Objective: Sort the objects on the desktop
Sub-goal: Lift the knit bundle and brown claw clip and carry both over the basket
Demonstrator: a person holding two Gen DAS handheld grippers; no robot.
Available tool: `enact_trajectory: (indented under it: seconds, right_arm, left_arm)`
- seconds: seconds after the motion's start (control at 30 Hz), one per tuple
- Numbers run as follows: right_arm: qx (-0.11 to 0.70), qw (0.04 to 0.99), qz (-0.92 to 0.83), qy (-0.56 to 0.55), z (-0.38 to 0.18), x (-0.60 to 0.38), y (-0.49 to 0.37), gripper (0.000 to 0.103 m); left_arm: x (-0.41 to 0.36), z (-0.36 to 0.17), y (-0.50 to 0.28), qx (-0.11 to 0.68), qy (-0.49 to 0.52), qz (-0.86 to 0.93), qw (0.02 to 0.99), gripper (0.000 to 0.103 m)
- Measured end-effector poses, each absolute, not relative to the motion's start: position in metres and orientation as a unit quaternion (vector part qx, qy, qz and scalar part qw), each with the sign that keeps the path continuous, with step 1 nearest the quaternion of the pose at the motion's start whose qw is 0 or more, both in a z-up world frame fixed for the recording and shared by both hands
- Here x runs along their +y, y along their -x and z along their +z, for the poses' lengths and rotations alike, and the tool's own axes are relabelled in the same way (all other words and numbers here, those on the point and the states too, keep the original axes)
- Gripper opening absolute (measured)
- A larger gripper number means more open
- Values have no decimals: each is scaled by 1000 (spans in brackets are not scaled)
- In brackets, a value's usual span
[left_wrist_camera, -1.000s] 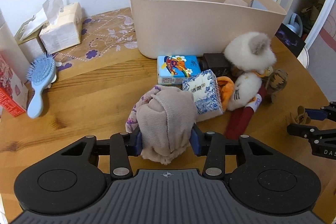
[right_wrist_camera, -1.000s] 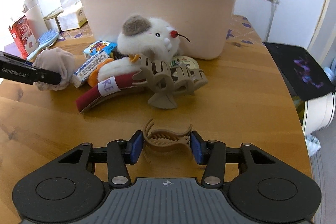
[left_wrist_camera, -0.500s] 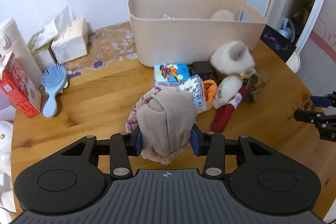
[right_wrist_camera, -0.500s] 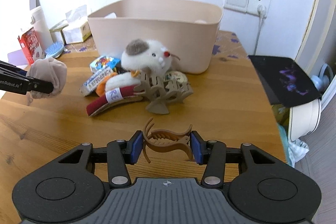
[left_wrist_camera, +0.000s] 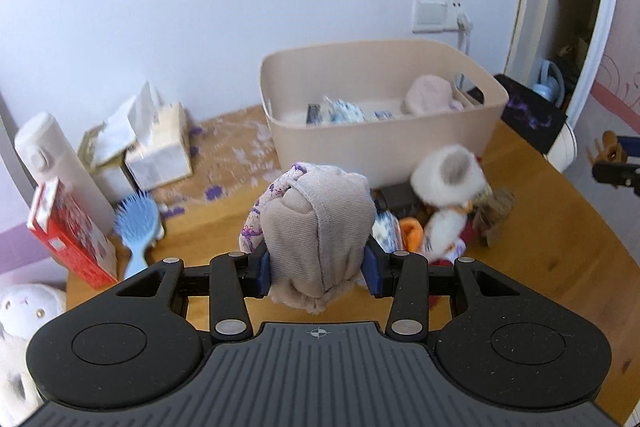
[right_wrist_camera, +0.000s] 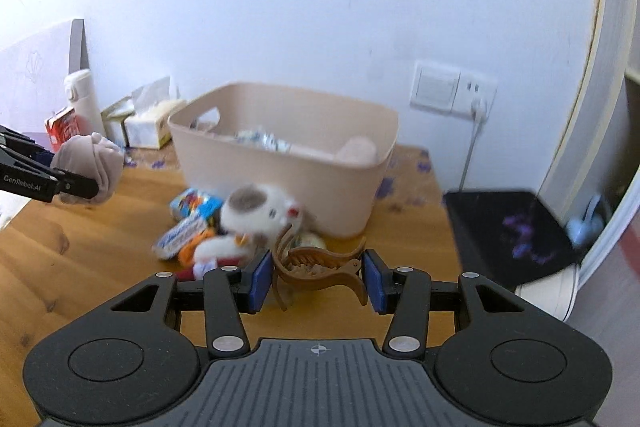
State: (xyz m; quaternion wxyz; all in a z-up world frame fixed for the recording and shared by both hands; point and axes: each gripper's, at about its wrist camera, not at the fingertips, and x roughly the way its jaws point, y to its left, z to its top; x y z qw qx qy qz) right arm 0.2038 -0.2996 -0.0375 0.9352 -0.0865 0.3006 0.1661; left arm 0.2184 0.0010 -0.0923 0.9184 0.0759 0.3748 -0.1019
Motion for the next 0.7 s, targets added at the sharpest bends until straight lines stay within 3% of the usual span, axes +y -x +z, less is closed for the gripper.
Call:
enact_trajectory:
  seconds: [0.7]
  right_arm:
    - [257,947,151,120,1,-315,-295,45]
  left_arm:
    - [-35,-45,-311,312,-99,-120,937,44]
